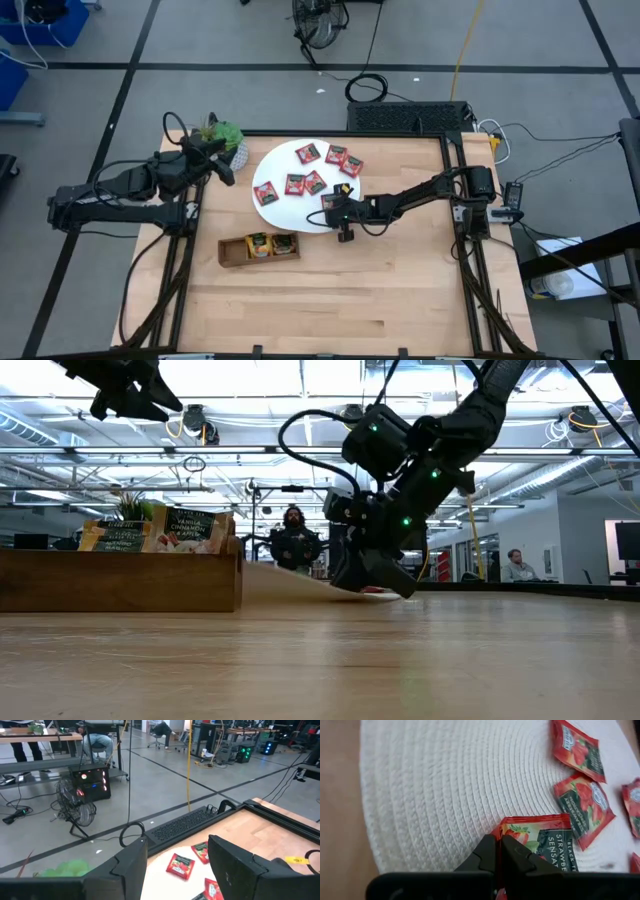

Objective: Pick & Place Tea
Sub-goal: Put the red tea bag into the left section of the wooden organizer

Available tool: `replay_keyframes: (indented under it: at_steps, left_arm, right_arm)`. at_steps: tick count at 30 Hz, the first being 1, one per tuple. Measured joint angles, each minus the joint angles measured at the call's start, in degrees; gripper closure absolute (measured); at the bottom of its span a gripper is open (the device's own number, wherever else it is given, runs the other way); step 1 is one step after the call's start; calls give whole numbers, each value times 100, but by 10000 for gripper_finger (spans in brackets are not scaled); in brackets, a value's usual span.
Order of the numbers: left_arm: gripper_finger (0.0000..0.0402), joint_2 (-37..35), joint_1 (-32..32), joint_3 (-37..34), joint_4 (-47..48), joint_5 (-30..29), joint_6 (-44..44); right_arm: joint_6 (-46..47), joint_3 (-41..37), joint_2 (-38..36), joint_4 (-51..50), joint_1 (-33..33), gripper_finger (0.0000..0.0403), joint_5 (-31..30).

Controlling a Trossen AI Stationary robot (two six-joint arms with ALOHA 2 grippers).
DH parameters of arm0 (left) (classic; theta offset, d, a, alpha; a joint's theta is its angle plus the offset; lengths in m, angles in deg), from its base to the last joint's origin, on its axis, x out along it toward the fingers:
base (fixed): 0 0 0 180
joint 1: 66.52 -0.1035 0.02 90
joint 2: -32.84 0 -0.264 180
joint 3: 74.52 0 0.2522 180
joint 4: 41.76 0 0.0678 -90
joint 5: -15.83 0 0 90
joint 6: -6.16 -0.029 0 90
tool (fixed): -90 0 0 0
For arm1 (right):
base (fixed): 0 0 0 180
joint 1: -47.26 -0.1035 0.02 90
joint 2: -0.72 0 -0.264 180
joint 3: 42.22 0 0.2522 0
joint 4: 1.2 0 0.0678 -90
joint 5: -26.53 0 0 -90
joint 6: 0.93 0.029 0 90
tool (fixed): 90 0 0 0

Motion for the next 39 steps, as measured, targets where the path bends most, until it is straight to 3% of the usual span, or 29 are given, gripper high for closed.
replay_keyframes:
  at_steps: [9, 12, 15, 18, 21, 26, 33, 39]
  left_arm:
    - [192, 1, 0, 0, -2, -5, 11]
    - [192, -1, 0, 0, -4, -6, 32]
    - [192, 4, 0, 0, 21, 127, 396]
    - [192, 215, 0, 3, -65, 754, 758]
    - [192, 804, 0, -9, -124, 1393, 1092]
    - [192, 2249, 2, -279, -1299, 2049, 1358]
    - [192, 3621, 0, -271, -3253, 2698, 1047]
    - [192, 4122, -144, -269, -3679, 3377, 1506]
  right_arm:
    - [-2, -106, 12, 241, 146, 402, -315]
    - [-45, -115, 22, 424, 81, 403, -695]
    - [-717, -124, 32, 925, -178, 403, -1419]
    - [-1771, -128, 42, 1636, -451, 403, -1958]
    - [-2757, -126, 39, 2497, -673, 403, -2391]
    - [-3937, -121, 34, 3477, -925, 403, -2547]
    - [-4153, -117, 33, 3607, -1088, 403, -2723]
    - [-4321, -117, 31, 3585, -1143, 402, -2968]
